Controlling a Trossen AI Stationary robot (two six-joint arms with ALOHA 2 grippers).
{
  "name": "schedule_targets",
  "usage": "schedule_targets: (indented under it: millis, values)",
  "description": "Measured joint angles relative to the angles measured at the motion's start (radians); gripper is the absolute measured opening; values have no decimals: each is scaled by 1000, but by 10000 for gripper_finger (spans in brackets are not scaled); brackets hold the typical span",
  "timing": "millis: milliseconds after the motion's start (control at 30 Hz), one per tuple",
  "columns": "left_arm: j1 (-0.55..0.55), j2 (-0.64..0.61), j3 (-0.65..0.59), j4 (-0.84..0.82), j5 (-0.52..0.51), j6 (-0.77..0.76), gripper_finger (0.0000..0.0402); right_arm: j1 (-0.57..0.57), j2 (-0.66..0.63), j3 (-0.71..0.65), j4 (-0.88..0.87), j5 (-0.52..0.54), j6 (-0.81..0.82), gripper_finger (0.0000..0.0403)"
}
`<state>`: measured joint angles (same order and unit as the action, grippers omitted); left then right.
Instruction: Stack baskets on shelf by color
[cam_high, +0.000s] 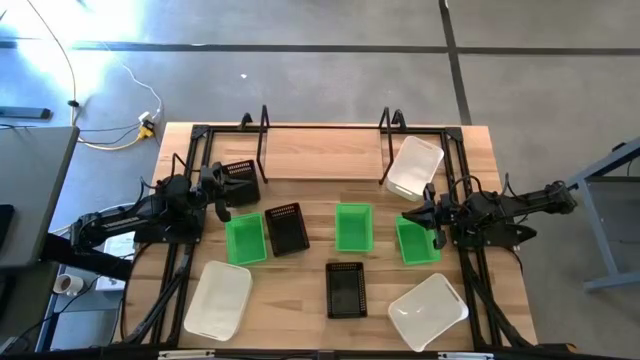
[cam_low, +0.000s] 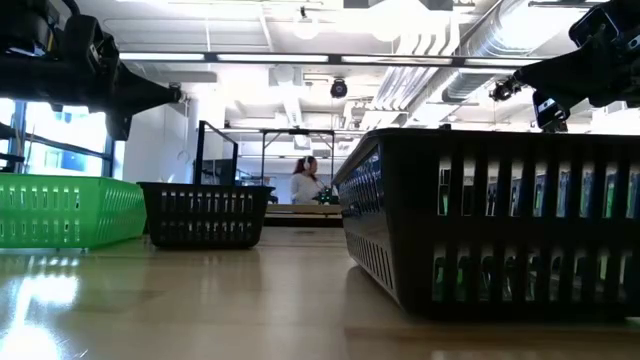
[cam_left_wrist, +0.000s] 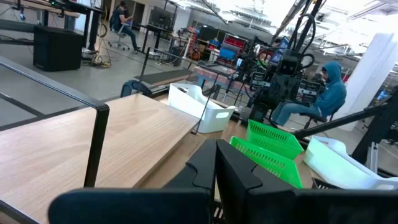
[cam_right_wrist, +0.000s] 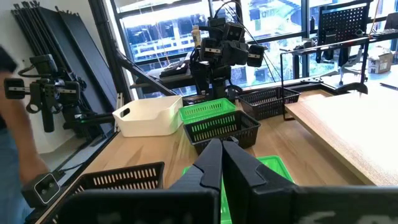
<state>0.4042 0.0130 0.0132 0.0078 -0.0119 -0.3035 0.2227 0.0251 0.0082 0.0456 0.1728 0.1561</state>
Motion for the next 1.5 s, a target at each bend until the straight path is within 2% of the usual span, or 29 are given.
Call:
schedule_targets:
  millis: [967,1233,1500]
  values:
    - [0,0,0,0,0,0,0,0,0,0,2,11,0,0]
    - [0,0,0,0,0,0,0,0,0,0,5,14,236,0]
    - [0,0,0,0,0,0,0,0,0,0,57,46,282,0]
